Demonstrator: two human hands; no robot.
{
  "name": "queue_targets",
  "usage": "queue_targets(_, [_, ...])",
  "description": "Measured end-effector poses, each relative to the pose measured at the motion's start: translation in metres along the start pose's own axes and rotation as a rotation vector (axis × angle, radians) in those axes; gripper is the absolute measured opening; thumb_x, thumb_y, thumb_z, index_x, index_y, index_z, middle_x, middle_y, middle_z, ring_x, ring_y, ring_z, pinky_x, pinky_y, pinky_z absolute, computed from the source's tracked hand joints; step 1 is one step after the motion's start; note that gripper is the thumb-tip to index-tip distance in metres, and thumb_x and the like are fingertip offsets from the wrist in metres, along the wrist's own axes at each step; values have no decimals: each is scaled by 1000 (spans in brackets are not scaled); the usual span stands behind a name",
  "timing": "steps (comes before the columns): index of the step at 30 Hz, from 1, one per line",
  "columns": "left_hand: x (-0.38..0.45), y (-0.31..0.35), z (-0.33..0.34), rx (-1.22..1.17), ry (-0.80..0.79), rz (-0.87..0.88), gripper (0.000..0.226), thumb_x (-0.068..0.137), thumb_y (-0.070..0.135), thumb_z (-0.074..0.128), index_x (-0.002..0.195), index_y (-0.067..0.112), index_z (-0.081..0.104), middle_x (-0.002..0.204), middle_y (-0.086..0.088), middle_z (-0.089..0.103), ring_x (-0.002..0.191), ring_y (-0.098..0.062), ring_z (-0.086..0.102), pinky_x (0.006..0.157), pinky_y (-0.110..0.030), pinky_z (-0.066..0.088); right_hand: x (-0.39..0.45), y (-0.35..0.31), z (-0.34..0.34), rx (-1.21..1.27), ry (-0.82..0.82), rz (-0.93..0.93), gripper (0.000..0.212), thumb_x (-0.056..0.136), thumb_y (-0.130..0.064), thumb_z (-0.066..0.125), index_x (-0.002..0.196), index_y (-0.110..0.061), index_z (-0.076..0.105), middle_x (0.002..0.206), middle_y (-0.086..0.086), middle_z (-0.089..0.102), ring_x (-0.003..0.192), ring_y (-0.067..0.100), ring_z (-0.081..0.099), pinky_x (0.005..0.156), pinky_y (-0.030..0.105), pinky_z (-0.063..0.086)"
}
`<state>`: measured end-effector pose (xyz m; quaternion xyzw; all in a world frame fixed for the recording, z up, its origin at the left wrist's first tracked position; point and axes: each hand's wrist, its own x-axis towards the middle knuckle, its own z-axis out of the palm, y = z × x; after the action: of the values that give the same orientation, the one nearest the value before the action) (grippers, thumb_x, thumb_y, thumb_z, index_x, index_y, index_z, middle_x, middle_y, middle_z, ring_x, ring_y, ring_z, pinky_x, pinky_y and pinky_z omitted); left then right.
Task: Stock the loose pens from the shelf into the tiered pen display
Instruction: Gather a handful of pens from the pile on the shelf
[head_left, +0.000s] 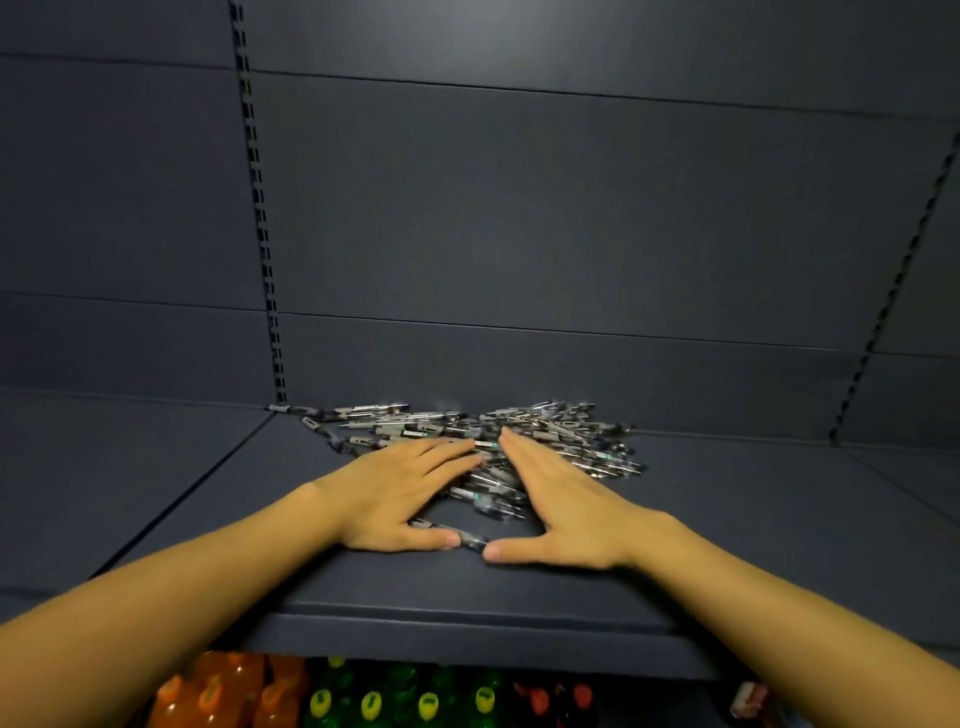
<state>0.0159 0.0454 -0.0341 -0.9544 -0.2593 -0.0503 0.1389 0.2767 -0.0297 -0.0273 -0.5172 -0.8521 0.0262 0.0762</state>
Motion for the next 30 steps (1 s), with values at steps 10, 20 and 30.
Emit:
queue_targets(10, [45,-27,22,-88,-45,-83,85,102,68,22,162,15,-5,170,0,-6,156,-13,-1,128,-32,5,55,26,23,-160,26,33,89,101,-70,23,161,-15,-11,169,0,-19,154,13,-22,128,37,-3])
queue_targets(20, [26,-53,24,-342,99,-142,86,97,73,20,163,22,1,169,10,-10,153,-1,-11,125,-26,-9,49,29,18,-116,32,14,101,93,-80,33,162,-22,-13,166,-11,-25,152,3,-22,127,30,-9])
queue_targets(30, [-59,-193,65,-350,-69,-742,124,64,102,0,162,28,14,167,13,-15,156,-19,-3,127,-41,-2,22,125,-3,192,157,503,137,58,-107,19,163,-20,9,171,-1,-4,157,13,-2,127,33,2])
